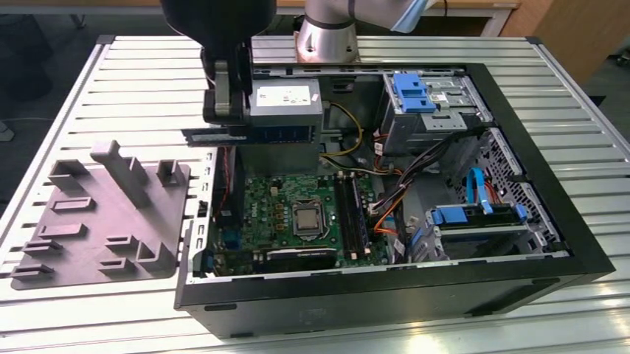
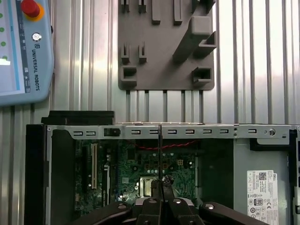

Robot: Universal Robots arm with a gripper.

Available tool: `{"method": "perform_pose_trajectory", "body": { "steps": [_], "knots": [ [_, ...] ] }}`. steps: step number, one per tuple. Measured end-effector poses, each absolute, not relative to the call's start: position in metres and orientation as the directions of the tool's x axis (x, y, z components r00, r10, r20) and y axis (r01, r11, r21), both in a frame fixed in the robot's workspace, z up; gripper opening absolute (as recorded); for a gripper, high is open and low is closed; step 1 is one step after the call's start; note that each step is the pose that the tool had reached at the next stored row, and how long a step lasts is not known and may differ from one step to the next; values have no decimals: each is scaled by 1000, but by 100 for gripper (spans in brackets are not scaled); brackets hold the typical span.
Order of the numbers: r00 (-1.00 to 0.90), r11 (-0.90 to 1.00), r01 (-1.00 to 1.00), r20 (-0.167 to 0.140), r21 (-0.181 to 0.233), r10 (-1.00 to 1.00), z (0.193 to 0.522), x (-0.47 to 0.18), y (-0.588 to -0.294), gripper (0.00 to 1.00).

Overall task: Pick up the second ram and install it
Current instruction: 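Pick up the second ram and move it above second insertion slot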

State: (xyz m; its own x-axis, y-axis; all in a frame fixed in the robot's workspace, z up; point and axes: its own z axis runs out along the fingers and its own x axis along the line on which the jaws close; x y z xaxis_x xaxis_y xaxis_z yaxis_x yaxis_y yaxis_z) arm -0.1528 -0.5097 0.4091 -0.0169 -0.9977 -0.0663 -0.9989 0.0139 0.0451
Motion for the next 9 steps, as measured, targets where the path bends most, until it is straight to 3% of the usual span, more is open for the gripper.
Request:
{"method": "perform_pose_trajectory", "body": {
  "steps": [9],
  "knots": [
    [-19,14,-997,-71,71,-997,409,-138,-510,12]
  ]
}}
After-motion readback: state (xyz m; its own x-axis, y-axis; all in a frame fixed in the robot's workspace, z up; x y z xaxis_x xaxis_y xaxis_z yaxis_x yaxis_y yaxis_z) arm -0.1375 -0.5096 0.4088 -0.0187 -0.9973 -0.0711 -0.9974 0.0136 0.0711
